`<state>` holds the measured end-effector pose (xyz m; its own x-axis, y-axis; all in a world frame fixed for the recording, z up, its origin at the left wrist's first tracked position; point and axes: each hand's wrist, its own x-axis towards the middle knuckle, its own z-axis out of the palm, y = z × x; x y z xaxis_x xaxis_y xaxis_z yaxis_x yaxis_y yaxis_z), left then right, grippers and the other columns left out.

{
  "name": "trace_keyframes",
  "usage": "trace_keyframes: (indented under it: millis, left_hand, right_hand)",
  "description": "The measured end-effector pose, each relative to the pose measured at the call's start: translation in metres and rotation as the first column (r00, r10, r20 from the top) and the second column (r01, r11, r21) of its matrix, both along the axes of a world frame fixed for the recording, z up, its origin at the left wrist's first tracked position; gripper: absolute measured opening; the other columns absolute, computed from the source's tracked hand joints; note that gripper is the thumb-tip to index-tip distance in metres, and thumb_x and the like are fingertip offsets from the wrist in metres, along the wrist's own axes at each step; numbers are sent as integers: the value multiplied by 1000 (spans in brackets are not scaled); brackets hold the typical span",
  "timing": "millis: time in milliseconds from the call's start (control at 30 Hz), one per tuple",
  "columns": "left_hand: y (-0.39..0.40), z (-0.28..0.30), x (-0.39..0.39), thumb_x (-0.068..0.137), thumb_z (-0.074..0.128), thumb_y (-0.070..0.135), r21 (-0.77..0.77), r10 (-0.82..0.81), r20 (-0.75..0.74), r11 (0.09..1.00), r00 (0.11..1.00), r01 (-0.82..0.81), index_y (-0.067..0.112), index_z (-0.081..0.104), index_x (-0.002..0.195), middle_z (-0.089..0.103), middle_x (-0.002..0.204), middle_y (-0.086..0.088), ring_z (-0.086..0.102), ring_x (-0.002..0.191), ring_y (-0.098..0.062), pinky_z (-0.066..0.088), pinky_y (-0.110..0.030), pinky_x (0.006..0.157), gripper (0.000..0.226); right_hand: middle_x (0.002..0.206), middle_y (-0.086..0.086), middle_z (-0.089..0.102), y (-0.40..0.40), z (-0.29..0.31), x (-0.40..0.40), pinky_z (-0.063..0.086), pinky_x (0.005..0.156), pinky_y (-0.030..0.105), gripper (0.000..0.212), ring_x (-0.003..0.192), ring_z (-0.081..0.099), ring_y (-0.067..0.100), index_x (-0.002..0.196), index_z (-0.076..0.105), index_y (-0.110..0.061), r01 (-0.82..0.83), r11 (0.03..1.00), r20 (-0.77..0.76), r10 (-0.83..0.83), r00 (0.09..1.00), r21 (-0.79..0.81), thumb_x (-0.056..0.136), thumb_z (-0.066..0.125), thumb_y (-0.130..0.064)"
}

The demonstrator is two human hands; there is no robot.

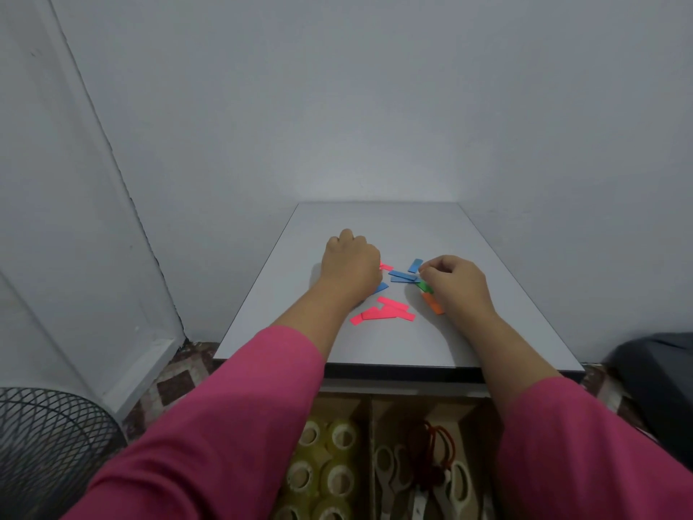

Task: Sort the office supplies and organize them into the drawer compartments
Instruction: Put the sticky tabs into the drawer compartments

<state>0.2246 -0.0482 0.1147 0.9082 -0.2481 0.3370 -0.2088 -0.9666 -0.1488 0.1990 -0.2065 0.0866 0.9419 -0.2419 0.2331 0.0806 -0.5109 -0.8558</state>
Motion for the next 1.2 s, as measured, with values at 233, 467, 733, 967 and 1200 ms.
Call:
trace_keyframes:
  millis: [233, 467, 733, 967, 1200]
  left_hand:
    - [19, 13, -20, 93, 53, 25, -313, -236, -40, 926, 971, 212, 18, 74, 95, 62, 100, 0, 44, 103, -22, 32, -28, 77, 22]
    - [38, -7, -43, 88, 59, 32, -353, -394, -106, 873, 913, 335, 24, 76, 82, 61, 87, 8, 46, 93, -14, 38, -32, 79, 20]
    - [28, -4, 19, 98, 46, 17, -209, -164, -67, 967, 984, 147, 28, 58, 130, 58, 126, 2, 40, 117, -24, 36, -34, 90, 35]
    - [12, 11, 45, 95, 56, 28, 54, -182, -164, 980, 970, 193, 33, 65, 117, 55, 122, 1, 39, 116, -25, 28, -29, 82, 24]
    - [3, 17, 52, 85, 68, 31, -177, -159, -308, 978, 938, 107, 30, 62, 88, 54, 109, -1, 41, 111, -22, 39, -32, 82, 8]
  right_hand:
    - [79, -5, 65, 0, 1, -3, 52, 71, 35, 16, 70, 58, 11, 83, 69, -21, -4, 1000, 3, 4, 1000, 12, 88, 54, -22]
    - [77, -5, 65, 1, 2, -3, 53, 72, 38, 17, 68, 58, 12, 83, 69, -20, -9, 1000, -6, 9, 1000, 26, 88, 53, -22]
    - [77, -7, 64, 0, 1, -1, 52, 71, 34, 17, 67, 58, 9, 82, 68, -21, -1, 999, -9, 1, 1000, 34, 88, 52, -24]
    - [77, -7, 64, -1, 0, 1, 50, 69, 33, 17, 68, 57, 10, 79, 68, -22, 4, 1000, -5, -4, 1000, 22, 87, 53, -23]
    - [80, -9, 65, -1, -1, 3, 52, 72, 36, 18, 73, 59, 10, 79, 68, -21, 2, 1000, 0, -2, 1000, 29, 87, 52, -23]
